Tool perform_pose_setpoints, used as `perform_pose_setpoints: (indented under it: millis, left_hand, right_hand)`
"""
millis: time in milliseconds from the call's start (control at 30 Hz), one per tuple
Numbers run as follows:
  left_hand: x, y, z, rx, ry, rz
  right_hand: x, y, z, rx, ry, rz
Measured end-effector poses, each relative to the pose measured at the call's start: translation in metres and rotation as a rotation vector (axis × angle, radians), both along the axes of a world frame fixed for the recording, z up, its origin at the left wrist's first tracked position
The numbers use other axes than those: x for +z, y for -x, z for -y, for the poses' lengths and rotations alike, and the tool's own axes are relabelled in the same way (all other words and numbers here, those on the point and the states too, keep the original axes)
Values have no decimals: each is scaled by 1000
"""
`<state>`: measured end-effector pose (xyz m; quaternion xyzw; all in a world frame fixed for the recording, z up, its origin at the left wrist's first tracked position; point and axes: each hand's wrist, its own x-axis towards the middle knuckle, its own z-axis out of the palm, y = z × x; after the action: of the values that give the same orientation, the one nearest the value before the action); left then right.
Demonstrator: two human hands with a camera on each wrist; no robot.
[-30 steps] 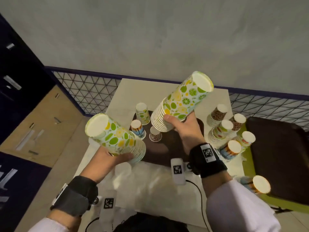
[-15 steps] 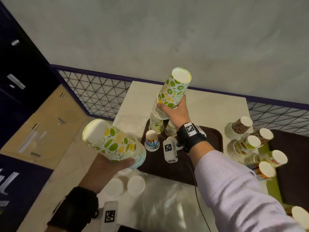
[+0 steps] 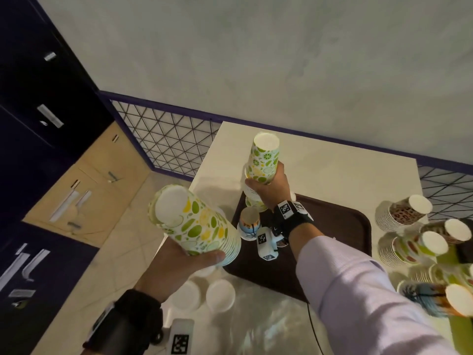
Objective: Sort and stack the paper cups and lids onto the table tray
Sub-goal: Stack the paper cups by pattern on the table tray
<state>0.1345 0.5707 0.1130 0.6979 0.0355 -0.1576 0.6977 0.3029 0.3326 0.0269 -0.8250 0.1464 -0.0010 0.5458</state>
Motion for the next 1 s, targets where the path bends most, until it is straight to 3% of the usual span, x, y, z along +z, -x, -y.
perform_pose_setpoints:
  millis: [367, 500, 733, 833, 1000]
  left_hand:
    - [-7, -12, 6, -8, 13, -12]
    - [-3, -16, 14, -17, -6, -11]
    - [-1, -25, 22, -19, -38, -33]
    - [1, -29, 30, -48, -44, -18]
    - [4, -33, 43, -118, -118, 16]
  right_hand:
    - [-25, 5, 6, 69, 131, -157]
    - [-15, 15, 10, 116, 153, -159]
    - [56, 77, 17, 73, 145, 252]
    - [77, 111, 10, 264, 91, 390]
    - [85, 139, -2, 576, -26, 228]
